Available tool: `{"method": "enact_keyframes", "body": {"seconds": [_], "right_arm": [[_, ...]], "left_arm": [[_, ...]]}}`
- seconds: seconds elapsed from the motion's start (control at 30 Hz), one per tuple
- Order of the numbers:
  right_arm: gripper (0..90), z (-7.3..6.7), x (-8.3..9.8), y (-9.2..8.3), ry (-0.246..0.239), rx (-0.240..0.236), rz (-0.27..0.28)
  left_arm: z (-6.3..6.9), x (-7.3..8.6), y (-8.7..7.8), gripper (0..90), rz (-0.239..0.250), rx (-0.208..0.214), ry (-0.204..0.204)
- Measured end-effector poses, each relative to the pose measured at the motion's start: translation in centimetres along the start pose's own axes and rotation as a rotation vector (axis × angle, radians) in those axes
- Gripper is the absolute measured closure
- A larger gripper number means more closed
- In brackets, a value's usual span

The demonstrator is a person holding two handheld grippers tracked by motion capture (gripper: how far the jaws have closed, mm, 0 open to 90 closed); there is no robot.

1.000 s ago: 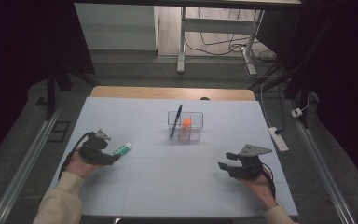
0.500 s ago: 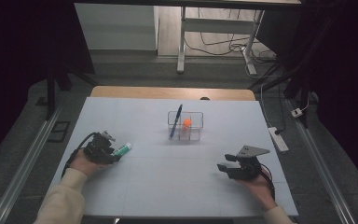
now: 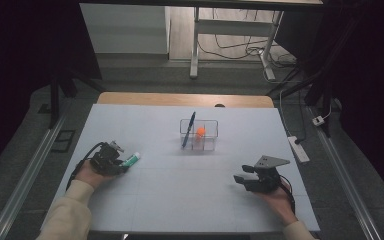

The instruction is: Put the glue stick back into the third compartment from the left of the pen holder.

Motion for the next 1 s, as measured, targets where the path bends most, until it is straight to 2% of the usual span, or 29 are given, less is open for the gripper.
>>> {"method": "enact_keyframes", "body": {"seconds": [0.3,0.4,0.5,0.57,0.7,1.0], "right_arm": [[42.6,0.2,-0.1,-0.2,0.011,0.0,0.01],[42.6,0.1,-0.1,-0.2,0.01,-0.002,0.014],[42.6,0.1,-0.1,-0.1,0.01,-0.001,0.014],[42.5,0.1,-0.1,-0.1,0.012,0.001,0.013],[42.6,0.1,-0.1,-0.2,0.009,0.008,0.015],[42.6,0.0,-0.2,-0.2,0.011,0.008,0.029]], "left_arm": [[0.1,-0.3,-1.1,65.2,0.076,0.012,-0.009],[0.5,-0.6,-1.6,65.3,0.113,0.004,0.008],[1.2,-1.4,-2.3,65.2,0.175,0.021,0.032],[1.6,-1.9,-2.8,65.2,0.195,0.02,0.054],[2.0,-2.5,-3.5,65.2,0.248,0.028,0.064],[3.1,-3.7,-3.7,65.2,0.29,0.052,0.097]]}}
Point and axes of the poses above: each handheld gripper's, and its own axes: y roughly forward along the jaws, x roughly out of its underside, z roughly to its right, the point moved 3 cm from there along y, roughly forward along the jaws, and after that the axes turned 13 degrees about y, right-handed, at the moved point
